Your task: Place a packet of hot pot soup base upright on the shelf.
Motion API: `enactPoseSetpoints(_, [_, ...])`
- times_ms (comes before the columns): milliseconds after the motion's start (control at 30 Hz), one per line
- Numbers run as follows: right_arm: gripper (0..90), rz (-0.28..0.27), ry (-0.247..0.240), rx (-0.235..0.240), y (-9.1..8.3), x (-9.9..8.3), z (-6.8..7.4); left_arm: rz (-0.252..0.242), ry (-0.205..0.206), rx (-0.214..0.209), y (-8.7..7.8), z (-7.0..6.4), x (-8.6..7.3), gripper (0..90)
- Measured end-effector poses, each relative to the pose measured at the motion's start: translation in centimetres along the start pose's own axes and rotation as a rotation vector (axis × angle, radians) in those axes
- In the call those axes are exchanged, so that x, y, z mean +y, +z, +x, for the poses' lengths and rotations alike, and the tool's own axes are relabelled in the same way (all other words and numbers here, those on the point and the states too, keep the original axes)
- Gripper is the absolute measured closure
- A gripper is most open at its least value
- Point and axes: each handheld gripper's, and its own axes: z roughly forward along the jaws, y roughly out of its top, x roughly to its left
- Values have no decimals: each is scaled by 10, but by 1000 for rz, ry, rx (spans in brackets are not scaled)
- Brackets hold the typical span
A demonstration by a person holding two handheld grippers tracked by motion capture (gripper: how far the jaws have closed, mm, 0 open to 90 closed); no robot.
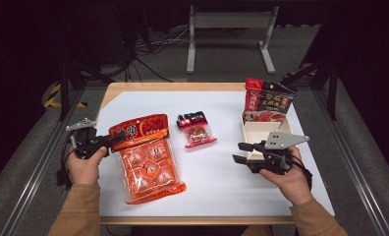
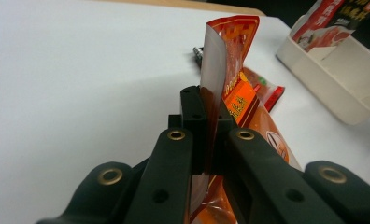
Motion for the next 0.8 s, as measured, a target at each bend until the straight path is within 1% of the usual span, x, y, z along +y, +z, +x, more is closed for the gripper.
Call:
enactPoseSetpoints(100, [535, 4, 6, 10, 1, 4, -2, -15, 12, -6, -3, -7, 3, 900])
enactPoseSetpoints(133, [534, 3, 6, 11, 1, 5, -2, -20, 24, -3, -4, -9, 5, 900])
enactPoseSetpoints(200, [532, 2, 1, 12, 2, 7, -1, -28, 35, -8, -6, -14, 7, 900])
enactPoseSetpoints(333, [531, 6, -1, 17, 3, 9, 1, -49, 59, -23, -11, -24, 11, 900])
enactPoseSetpoints(433, [529, 4, -2, 19, 3, 10, 1, -72, 83, -36, -15, -35, 15, 900])
enactPoseSetpoints(533, [526, -3, 4, 20, 2, 12, 1, -91, 115, -56, -19, -46, 19, 900])
enactPoseSetpoints(633, [526, -10, 1, 21, 1, 16, 2, -109, 153, -78, -23, -60, 23, 900])
enactPoseSetpoints(667, [526, -12, -1, 21, 0, 17, 2, -115, 175, -81, -25, -67, 25, 900])
enactPoseSetpoints(700, [526, -14, -2, 23, 0, 18, 2, -118, 185, -85, -26, -71, 26, 900])
enactPoseSetpoints(767, [523, -16, -5, 27, 0, 20, 3, -128, 222, -97, -28, -83, 28, 900])
enactPoseSetpoints(800, [520, -16, -6, 28, 0, 21, 3, -133, 229, -106, -29, -86, 29, 900])
